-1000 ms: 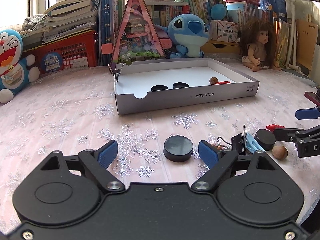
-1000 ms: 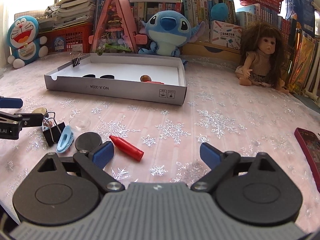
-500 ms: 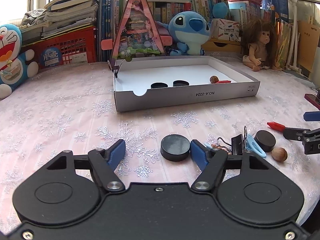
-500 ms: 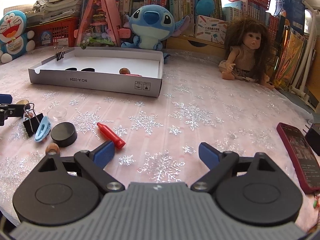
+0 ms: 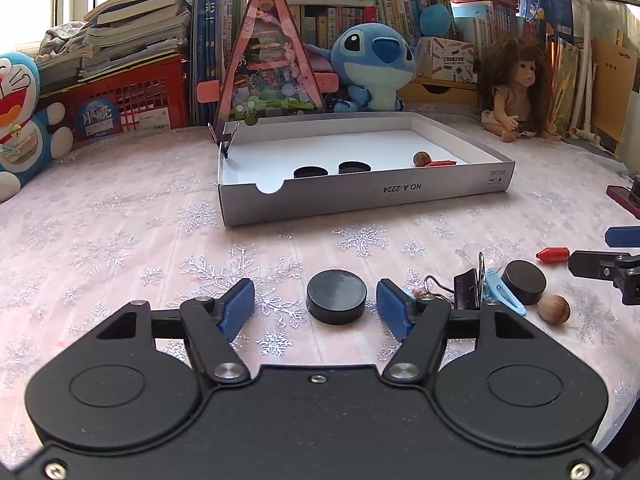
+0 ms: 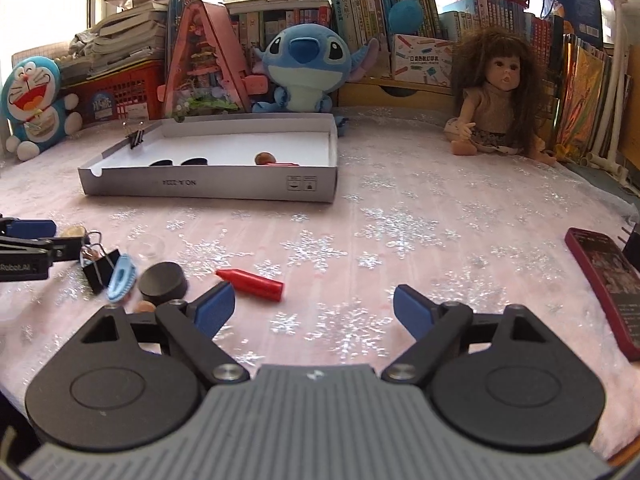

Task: Organize rigid objects
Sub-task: 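Grasp a third black disc with the left tool while the right tool approaches another red crayon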

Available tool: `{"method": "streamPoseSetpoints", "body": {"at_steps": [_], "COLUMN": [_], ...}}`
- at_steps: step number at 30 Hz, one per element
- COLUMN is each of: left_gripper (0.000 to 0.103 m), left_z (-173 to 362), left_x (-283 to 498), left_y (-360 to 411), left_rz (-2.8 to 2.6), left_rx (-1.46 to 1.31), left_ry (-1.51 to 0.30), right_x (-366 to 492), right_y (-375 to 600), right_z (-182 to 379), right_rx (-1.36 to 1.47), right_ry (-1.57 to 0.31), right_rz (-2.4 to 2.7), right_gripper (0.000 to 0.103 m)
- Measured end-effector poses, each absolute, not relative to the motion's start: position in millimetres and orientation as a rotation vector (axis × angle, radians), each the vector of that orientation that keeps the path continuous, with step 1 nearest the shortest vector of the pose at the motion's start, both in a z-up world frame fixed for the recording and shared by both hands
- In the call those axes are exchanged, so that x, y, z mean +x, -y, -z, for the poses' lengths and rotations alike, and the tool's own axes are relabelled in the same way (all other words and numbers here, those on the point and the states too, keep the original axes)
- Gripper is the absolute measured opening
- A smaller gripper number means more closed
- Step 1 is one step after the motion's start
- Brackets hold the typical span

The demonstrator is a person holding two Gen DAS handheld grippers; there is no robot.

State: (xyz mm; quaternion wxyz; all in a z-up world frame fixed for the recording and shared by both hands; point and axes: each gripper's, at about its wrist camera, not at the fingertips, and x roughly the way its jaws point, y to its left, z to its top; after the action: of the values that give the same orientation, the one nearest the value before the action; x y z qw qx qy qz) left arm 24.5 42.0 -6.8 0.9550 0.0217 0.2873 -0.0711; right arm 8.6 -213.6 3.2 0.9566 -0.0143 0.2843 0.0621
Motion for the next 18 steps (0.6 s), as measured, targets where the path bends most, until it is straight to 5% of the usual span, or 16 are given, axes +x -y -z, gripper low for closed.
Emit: {"method": "streamPoseSetpoints", "body": {"at_steps": [7, 11, 12, 18], "left_gripper": [0.054, 0.04, 0.03, 0.03], "left_z": [6, 7, 7, 2], "left_x": [26, 26, 25, 25], "left_y": [-36, -33, -32, -34], "left_rz": [0.15, 0.158, 0.157, 0.151], "left_rx": [0.026, 0.022, 0.024, -0.014], "left_ry": [-0.581, -0.573, -0.571, -0.559], "right_x": [7, 13, 14, 15], "right_y": [186, 179, 178, 176], "right_z": [-2, 3, 4, 4], "right_rx": [0.066, 0.098, 0.107, 0.117], "right_ry": [-0.555, -0.562, -0.559, -0.552], "right_rz": [-0.086, -0.033, -0.015, 0.012], "right_gripper": [0.078, 0.069, 0.062, 0.025]}}
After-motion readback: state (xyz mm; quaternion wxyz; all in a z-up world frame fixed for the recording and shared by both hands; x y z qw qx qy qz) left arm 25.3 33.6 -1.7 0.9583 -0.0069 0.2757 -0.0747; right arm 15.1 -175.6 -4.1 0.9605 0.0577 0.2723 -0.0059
